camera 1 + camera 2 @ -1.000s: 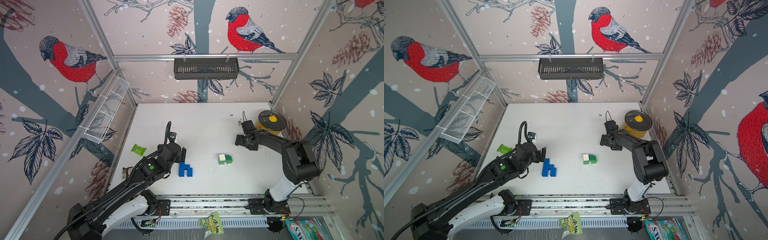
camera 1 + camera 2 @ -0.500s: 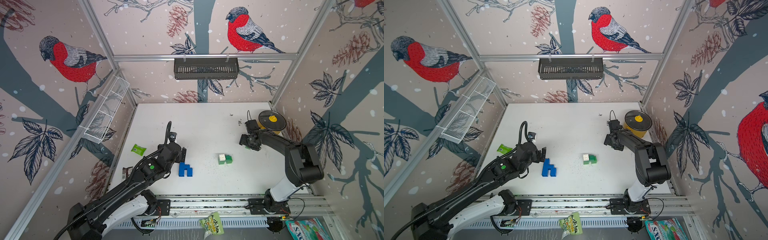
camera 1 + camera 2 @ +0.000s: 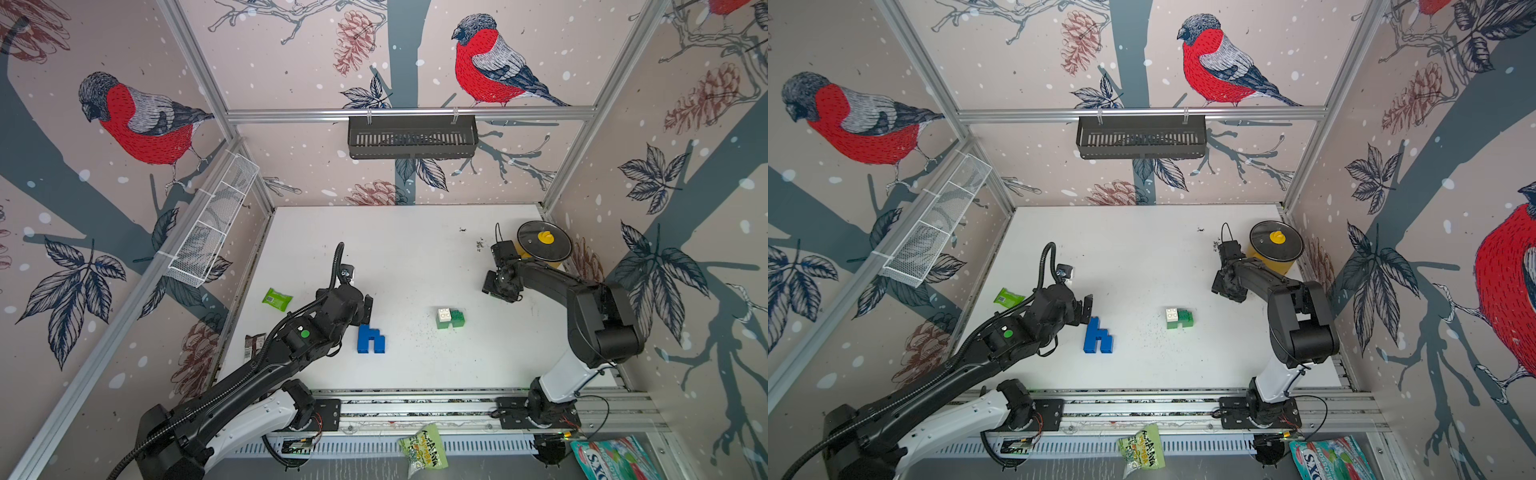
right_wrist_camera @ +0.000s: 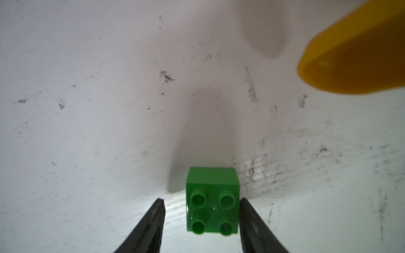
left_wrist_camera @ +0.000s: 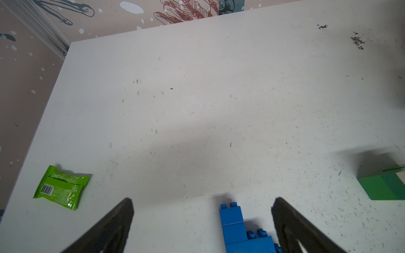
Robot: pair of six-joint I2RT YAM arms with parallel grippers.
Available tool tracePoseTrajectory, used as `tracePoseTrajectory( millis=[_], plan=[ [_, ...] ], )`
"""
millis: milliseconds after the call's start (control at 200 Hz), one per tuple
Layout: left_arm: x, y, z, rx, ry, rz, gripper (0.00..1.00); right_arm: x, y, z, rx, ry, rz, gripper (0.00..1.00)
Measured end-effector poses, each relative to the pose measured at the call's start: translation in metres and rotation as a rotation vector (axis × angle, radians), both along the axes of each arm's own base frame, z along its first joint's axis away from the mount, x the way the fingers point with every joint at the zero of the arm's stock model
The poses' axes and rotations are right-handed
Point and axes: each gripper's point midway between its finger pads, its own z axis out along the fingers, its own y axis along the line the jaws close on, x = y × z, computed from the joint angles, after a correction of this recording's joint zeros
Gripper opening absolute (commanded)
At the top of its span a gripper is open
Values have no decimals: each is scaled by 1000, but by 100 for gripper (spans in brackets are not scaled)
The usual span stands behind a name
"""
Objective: Assemble the letter h with lego
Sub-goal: Pick up the lego brick from the center of the board.
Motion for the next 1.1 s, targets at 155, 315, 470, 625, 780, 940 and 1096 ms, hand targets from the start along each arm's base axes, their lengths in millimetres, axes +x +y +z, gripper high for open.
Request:
tracePoseTrajectory(
  millis=[155, 315, 470, 625, 780, 940, 1096],
  plan=[
    [0, 0, 0, 1, 1, 0, 98, 0, -2, 0, -5, 0, -3, 52],
    [0, 0, 0, 1, 1, 0, 99, 0, -5, 0, -14, 0, -12, 49],
    [0, 0, -1, 2, 2, 0, 98, 0, -7, 0, -15, 0, -16, 45],
    [0, 0, -1, 2, 2, 0, 98, 0, -8, 2, -14, -4, -18, 42],
    [0, 0, -1, 4, 3, 0, 99, 0, -8, 2, -14, -3, -19, 38],
    [0, 0, -1, 3, 3, 0, 98, -1, -9, 2, -15, -2, -19, 37],
    [0, 0, -1, 4, 3, 1, 98, -1, -9, 1, -15, -5, -19, 34]
  ],
)
